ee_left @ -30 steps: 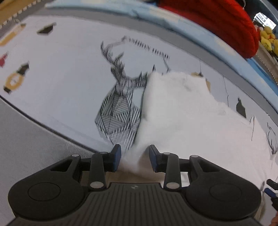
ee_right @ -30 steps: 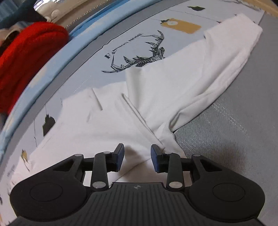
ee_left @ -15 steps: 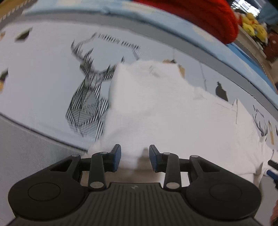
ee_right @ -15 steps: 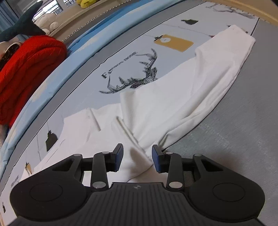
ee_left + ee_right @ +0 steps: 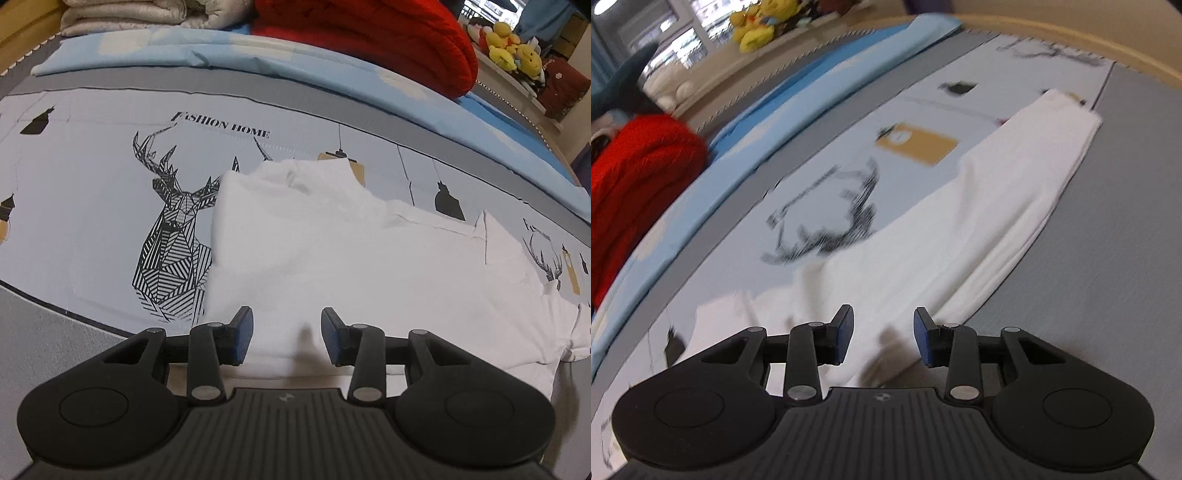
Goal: Fold small clothes
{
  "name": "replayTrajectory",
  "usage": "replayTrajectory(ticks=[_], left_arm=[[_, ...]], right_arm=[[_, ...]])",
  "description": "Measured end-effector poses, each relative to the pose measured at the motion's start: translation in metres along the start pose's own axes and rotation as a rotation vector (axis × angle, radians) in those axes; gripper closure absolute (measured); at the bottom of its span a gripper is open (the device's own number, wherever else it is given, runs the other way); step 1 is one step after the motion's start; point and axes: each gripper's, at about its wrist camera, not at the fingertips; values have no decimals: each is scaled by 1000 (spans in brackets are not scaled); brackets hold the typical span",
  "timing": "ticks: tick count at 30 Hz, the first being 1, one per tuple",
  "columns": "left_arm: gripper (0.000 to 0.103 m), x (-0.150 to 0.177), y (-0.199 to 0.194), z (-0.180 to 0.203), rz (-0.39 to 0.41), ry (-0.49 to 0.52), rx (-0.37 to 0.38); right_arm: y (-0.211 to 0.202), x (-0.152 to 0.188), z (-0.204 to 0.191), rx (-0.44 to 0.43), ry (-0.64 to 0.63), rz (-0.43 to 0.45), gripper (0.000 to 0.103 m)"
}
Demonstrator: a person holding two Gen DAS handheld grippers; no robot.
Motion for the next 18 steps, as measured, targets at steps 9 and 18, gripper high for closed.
replayTrajectory(ticks=[9, 18], left_arm=[[58, 2, -3, 12, 13, 13, 33], [58, 4, -2, 17, 17, 19, 34]], right_arm=[[10, -50, 103, 45, 215, 110, 76], [64, -72, 188, 47, 418, 153, 74]])
Point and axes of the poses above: each gripper's, at about its wrist camera, not at the fingertips, and y roughly the way its jaws point, z to its right, x to its underside, and after that the axes turned 1 degree about z, right-handed
